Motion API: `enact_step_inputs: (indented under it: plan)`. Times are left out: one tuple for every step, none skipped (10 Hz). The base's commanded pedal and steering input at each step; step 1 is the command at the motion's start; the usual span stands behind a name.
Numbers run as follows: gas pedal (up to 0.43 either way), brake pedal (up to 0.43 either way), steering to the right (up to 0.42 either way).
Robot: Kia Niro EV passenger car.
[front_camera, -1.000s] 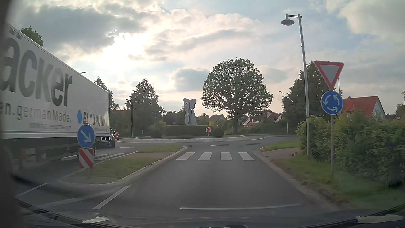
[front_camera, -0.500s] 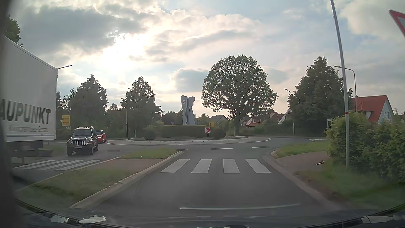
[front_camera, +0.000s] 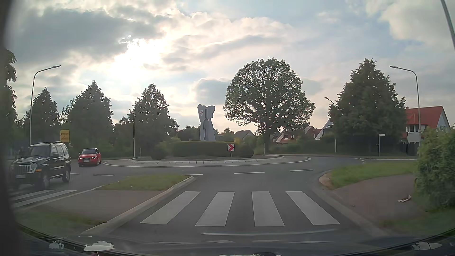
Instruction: Follow the waypoints while adhering to traffic rules and regulations
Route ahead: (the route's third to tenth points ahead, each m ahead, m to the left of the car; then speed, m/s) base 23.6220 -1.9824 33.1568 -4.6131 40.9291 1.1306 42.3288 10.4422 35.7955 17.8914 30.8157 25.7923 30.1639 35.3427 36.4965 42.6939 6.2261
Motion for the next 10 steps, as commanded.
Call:
enact_step_inputs:
  plan:
    - [0.000,0.000,0.011]
    - [0.000,0.000,0.012]
    - [0.000,0.000,0.012]
    - [0.000,0.000,0.012]
    - [0.000,0.000,0.012]
    - [0.000,0.000,0.012]
    - [0.000,0.000,0.014]
    - [0.000,0.000,0.014]
    - [0.000,0.000,0.018]
    - [0.000,0.000,0.023]
